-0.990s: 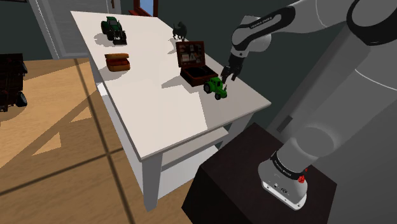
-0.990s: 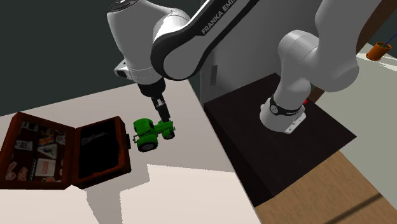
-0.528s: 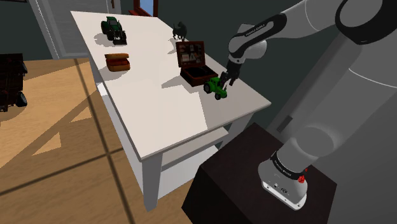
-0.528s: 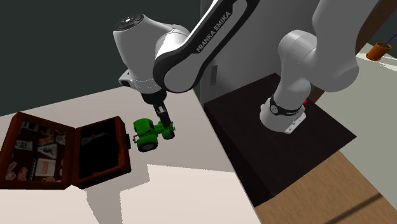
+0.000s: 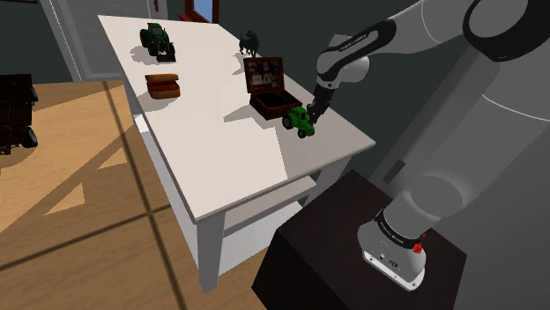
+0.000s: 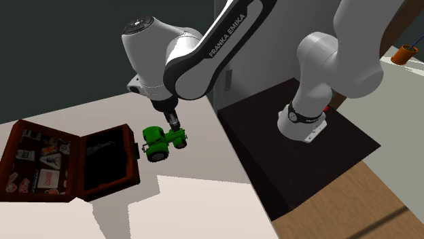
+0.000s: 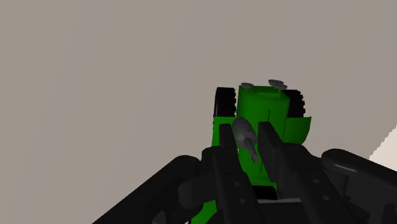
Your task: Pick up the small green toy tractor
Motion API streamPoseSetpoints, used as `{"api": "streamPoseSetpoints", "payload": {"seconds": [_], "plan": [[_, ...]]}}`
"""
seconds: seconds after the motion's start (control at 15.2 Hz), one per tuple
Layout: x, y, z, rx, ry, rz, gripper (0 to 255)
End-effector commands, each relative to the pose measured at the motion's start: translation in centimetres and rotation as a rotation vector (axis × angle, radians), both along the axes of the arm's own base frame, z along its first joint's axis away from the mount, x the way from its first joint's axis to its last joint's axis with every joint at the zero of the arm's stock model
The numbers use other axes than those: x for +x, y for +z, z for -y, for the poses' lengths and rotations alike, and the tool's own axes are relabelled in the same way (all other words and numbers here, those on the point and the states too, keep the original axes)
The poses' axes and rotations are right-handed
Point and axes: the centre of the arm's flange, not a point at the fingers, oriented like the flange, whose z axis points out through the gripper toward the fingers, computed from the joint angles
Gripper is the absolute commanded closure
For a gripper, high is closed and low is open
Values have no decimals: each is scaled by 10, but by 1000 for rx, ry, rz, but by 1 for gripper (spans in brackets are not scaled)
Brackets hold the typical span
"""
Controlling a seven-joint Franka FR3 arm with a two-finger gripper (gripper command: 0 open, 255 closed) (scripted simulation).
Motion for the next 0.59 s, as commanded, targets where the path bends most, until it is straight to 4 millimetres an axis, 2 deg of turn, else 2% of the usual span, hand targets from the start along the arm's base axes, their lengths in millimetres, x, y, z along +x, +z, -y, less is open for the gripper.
{"api": "streamPoseSetpoints", "payload": {"seconds": [0.0,0.13,0.53], "plan": [[0,0,0,-1,0,1,255],[1,0,-1,-1,0,1,255],[1,32,-1,-1,0,1,255]]}}
